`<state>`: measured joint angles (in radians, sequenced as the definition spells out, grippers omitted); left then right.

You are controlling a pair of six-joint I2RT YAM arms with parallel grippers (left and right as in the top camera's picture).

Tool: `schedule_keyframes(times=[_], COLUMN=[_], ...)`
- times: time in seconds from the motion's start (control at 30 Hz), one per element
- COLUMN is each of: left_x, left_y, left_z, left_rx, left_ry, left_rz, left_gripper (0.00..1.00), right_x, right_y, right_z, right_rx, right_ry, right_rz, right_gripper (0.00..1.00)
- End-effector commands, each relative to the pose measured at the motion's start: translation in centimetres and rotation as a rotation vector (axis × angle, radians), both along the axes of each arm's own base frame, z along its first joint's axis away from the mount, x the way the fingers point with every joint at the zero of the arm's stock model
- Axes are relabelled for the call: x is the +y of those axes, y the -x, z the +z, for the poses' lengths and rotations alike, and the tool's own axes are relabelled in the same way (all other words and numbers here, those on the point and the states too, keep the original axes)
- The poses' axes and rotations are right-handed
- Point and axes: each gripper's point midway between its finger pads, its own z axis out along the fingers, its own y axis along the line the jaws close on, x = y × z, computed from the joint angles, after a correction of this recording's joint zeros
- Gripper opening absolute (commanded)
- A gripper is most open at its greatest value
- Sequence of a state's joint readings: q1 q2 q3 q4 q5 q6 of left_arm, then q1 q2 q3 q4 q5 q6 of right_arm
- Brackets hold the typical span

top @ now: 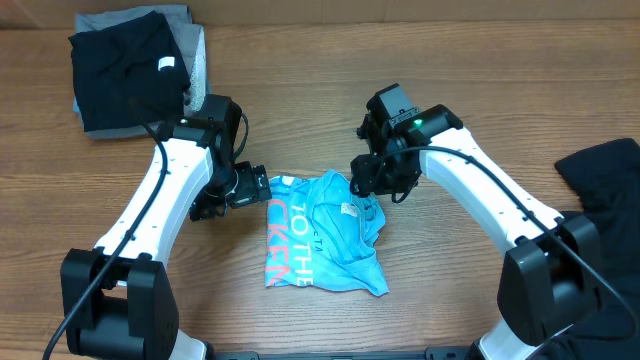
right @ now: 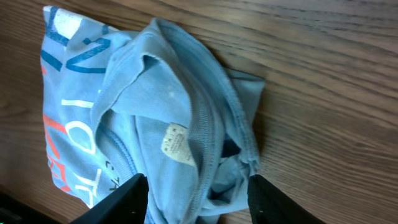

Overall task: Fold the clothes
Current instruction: 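Tuck and smooth the bundle's right edge with the right gripper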

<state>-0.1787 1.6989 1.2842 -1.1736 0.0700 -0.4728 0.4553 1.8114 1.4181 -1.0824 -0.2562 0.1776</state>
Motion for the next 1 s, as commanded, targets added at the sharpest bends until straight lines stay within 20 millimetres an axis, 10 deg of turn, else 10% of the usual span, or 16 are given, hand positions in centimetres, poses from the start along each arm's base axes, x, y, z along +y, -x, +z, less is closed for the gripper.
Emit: schedule_keyframes(times=[0.0, 0.5, 0.97], left_x=[0.2, 0.3, 0.3], left_y=[-0.1, 0.1, 0.1], left_z=[-0.2, -0.2, -0.2], left_rx=[0.000, 0.007, 0.008], left_ry=[-0.007, -0.008, -0.008], left_rz=[0.019, 0.018, 0.018], left_gripper=[1.00, 0.99, 1.00], right_x=[1.0, 2.4, 2.0], right_y=[0.5, 0.9, 0.2], right_z=[-0.3, -4.9, -5.1], right_rx=[0.002, 0.067, 0.034], right_ry=[0.007, 0.077, 0.106], right_rz=[0.008, 0.022, 0.016], right_gripper=[0.55, 0.46, 0.33])
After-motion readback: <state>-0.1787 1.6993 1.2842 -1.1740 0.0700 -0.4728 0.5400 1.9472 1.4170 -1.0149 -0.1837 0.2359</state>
